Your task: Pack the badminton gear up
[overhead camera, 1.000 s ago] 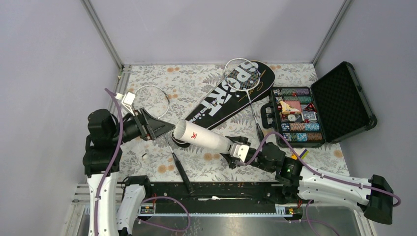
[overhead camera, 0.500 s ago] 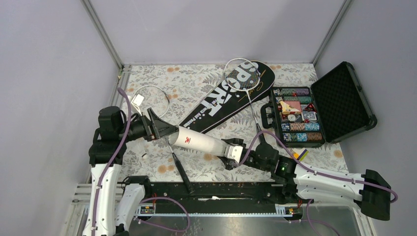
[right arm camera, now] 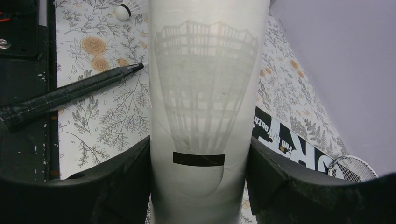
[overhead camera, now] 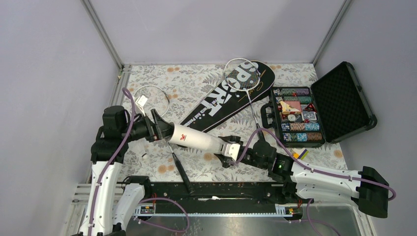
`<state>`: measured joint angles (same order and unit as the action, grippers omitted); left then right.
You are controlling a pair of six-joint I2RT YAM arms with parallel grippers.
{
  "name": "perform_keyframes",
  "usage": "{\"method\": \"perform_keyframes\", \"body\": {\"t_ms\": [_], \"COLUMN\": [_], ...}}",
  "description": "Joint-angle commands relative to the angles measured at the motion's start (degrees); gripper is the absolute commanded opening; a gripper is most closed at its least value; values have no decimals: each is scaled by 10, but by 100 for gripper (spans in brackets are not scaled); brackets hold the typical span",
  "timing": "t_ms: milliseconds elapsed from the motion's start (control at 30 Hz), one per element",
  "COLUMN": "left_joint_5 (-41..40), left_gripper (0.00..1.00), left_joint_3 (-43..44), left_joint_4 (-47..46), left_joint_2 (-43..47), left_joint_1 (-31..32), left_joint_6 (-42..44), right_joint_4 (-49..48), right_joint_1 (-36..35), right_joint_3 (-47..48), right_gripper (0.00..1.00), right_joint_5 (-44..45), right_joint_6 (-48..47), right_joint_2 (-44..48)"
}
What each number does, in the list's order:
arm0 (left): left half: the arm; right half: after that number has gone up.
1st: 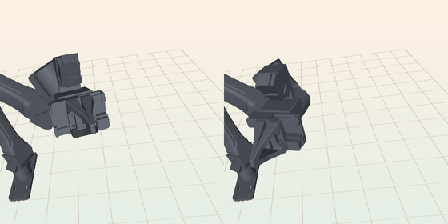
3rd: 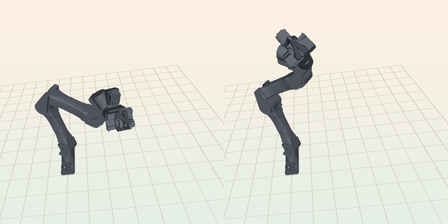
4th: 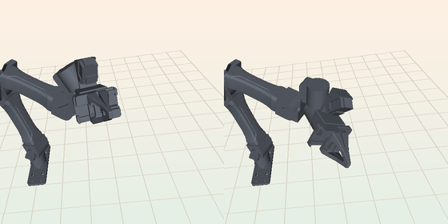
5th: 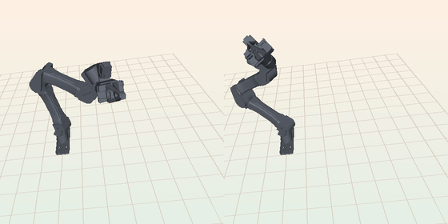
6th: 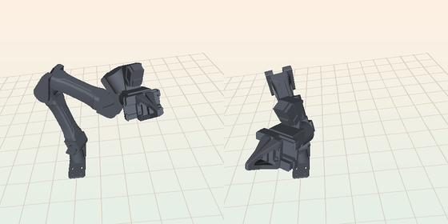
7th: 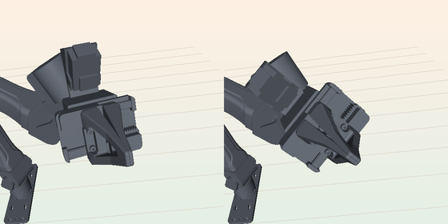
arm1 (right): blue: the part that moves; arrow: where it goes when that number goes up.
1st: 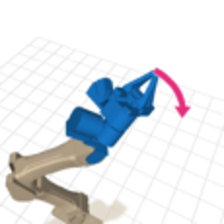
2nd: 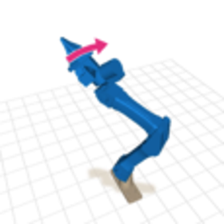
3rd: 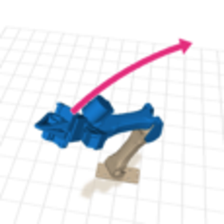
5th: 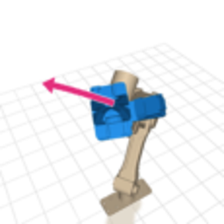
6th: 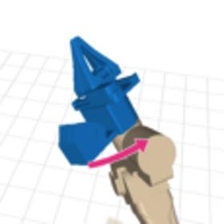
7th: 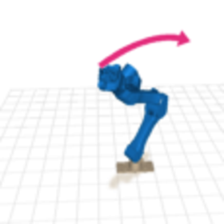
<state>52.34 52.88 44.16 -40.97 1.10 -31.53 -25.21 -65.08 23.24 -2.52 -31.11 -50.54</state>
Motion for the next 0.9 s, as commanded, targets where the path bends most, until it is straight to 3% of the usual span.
{"method": "perform_keyframes", "body": {"t_ms": [0, 200, 367, 567, 733, 867], "left_joint_5": [-4, -79, -147, -274, -360, -485], "left_gripper": [81, 83, 88, 98, 99, 99], "left_joint_3": [36, 109, 120, 128, 133, 138], "left_joint_4": [-13, 9, 18, 56, 82, 113], "left_joint_2": [13, 28, 32, 36, 19, -3], "left_joint_1": [1, 0, 0, 0, 0, -2], "left_joint_6": [-13, -55, -72, -69, -68, -61], "right_joint_4": [-63, -62, -59, -74, -80, -78], "right_joint_1": [-1, -1, -1, 0, 0, 0], "right_joint_3": [11, -4, -15, -39, -47, -49], "right_gripper": [40, 40, 40, 41, 41, 41], "right_joint_5": [3, 22, 46, 75, 76, 65], "right_joint_6": [-10, -6, -4, -8, -8, -2], "right_joint_2": [14, 29, 40, 53, 63, 75]}}
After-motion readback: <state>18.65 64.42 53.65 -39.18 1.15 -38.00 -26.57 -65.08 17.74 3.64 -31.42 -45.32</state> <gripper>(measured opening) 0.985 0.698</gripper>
